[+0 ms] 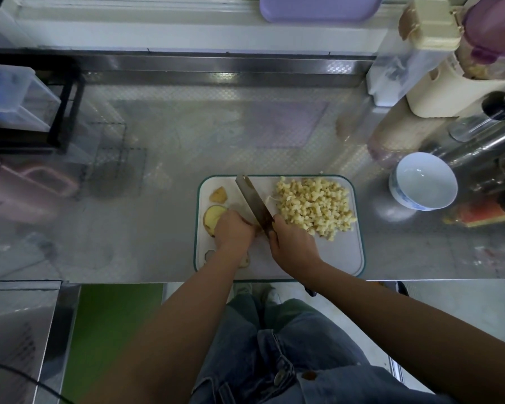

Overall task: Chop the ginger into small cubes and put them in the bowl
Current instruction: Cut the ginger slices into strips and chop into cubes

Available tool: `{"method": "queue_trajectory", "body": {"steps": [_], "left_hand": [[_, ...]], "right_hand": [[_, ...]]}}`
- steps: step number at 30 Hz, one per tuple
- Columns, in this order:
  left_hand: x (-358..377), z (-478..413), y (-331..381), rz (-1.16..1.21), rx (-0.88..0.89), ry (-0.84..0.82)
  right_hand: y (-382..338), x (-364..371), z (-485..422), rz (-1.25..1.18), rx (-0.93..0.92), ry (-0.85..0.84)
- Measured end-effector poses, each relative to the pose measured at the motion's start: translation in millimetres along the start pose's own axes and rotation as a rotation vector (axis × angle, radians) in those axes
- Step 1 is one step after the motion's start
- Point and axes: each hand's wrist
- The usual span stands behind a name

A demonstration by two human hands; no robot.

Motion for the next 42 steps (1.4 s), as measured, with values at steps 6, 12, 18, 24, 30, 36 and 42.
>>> {"method": "queue_trajectory", "body": {"steps": [6, 12, 18, 24, 30, 36, 42], "left_hand": [[-1.8, 1.9, -2.2, -0.026, 0.027, 0.013], [-15.4, 1.6, -6.6, -0.151, 0.17, -0.073], [-31.2, -5.4, -2.3, -0.5, 0.698, -0.114], [-22.2, -14.1, 10.9, -0.937, 0.926, -0.243], [-19.2, -11.2, 7.6, -0.812, 0.801, -0.18], [-4.0, 9.9, -0.6, -0.616, 0.583, 0.012], [2.4, 20.2, -8.1, -0.591, 0.612, 0.127]], "right_hand": [[-5.9, -9.6, -13.7, -0.043, -0.003, -0.007], [13.4, -34.5, -13.4, -0.22, 0.024, 0.139], [27.6, -40.9, -7.7, -0.251, 0.042, 0.155], [32.1, -36.7, 1.3, -0.239, 0.058, 0.104], [30.8, -30.8, 5.7, -0.168, 0.041, 0.033], [23.0, -24.1, 6.9, -0.13, 0.062, 0.003], [21.9, -22.6, 7.9, -0.109, 0.046, 0.003]]}}
Point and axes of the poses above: each hand's wrist, its own z-axis away from the middle knuckle, its own x-axis out of the palm, y = z × x, and after that the axes turned 7 degrees about x, right-handed
